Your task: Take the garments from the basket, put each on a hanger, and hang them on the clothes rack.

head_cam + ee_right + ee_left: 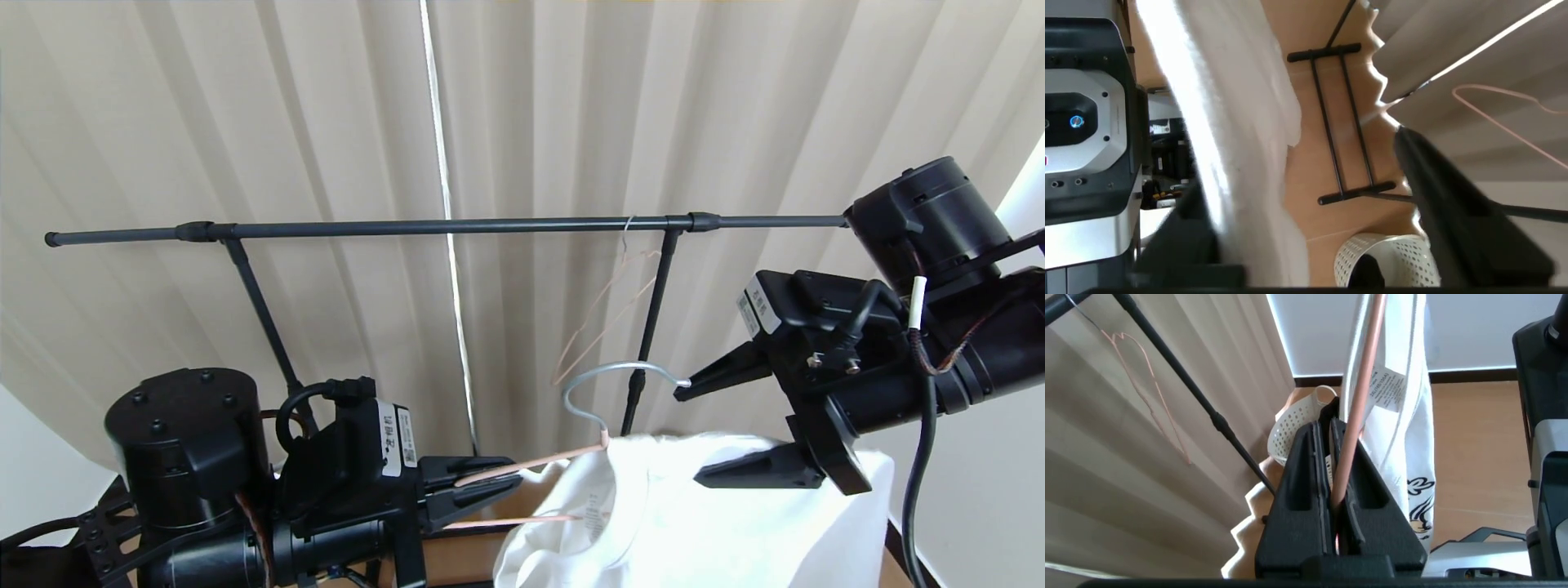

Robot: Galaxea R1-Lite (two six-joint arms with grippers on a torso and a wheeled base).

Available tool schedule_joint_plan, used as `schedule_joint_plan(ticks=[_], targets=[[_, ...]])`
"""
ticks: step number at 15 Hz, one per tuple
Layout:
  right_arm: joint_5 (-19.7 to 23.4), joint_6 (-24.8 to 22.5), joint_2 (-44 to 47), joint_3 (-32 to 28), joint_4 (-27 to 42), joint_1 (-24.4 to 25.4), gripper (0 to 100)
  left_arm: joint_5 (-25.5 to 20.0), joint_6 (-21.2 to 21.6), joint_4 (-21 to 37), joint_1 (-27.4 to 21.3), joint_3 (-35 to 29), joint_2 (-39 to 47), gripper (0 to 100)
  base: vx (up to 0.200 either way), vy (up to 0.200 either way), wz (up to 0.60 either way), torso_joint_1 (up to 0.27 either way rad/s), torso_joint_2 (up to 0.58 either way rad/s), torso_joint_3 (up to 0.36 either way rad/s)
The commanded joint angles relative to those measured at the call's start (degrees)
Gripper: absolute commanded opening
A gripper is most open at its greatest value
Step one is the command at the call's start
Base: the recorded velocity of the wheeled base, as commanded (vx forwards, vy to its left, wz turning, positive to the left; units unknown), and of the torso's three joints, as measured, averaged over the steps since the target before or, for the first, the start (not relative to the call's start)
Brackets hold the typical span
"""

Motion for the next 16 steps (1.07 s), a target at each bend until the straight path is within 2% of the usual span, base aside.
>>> schedule_joint_plan(ticks=[1, 15, 16], targets=[[0.03, -0.03, -0.07, -0.04, -0.02, 0.03, 0, -0.10, -0.02, -0.05, -0.13, -0.23, -0.08, 0, 0.000, 0.000, 0.00, 0.000, 0.00, 0.000], [0.30, -0.03, -3.23, 1.19, 0.51, 0.55, 0, -0.19, 0.34, -0.05, 0.13, 0.21, 0.27, 0, 0.000, 0.000, 0.00, 0.000, 0.00, 0.000], [0.30, -0.03, -3.41, 1.63, 0.42, 0.55, 0, -0.19, 0.16, -0.05, 0.13, 0.21, 0.27, 100, 0.000, 0.000, 0.00, 0.000, 0.00, 0.000]])
